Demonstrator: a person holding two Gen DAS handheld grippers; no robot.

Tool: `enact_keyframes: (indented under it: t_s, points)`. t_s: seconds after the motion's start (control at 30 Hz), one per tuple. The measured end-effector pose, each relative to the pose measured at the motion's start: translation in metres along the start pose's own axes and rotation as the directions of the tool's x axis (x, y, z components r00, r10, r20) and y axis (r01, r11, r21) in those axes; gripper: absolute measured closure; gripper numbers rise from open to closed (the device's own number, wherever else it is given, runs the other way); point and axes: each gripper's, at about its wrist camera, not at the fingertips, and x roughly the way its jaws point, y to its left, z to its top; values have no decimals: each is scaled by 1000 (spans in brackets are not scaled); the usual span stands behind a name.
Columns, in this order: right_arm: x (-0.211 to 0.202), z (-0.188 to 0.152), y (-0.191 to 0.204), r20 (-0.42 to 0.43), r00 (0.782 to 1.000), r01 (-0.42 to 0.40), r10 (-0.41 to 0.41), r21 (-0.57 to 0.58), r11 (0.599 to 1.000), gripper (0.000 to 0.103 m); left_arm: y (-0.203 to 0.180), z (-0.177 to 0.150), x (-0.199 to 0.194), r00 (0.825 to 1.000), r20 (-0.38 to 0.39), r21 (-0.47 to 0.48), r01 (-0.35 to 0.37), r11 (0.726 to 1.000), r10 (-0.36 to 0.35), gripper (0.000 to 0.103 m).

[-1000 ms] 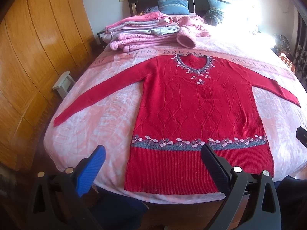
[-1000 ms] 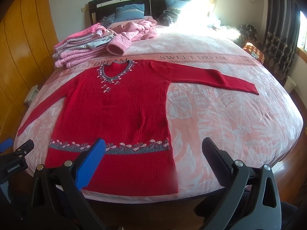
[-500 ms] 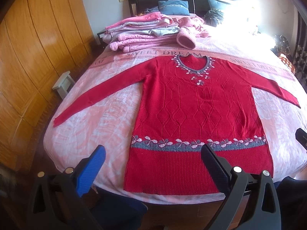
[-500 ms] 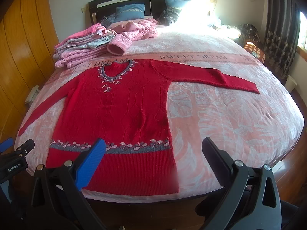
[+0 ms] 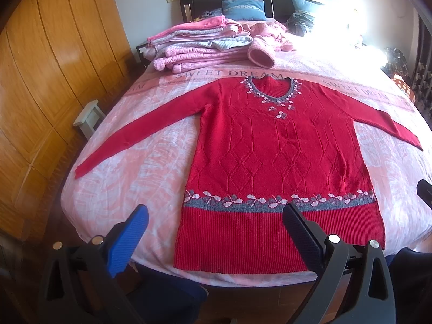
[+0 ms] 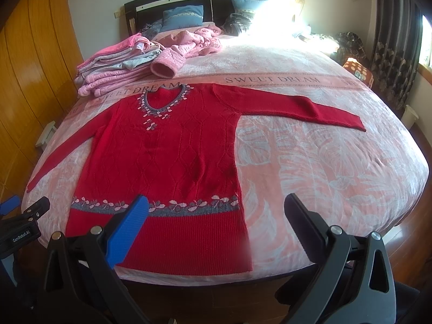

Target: Fold small clothes

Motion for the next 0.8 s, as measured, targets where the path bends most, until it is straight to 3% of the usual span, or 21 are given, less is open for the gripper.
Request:
enact_keyframes:
  t_s: [0.8]
  points:
    - [-2,0,-9,-1,1000,1,-1,11,1000,3,-1,0,1,1000,-3,3,1,1000,-1,4]
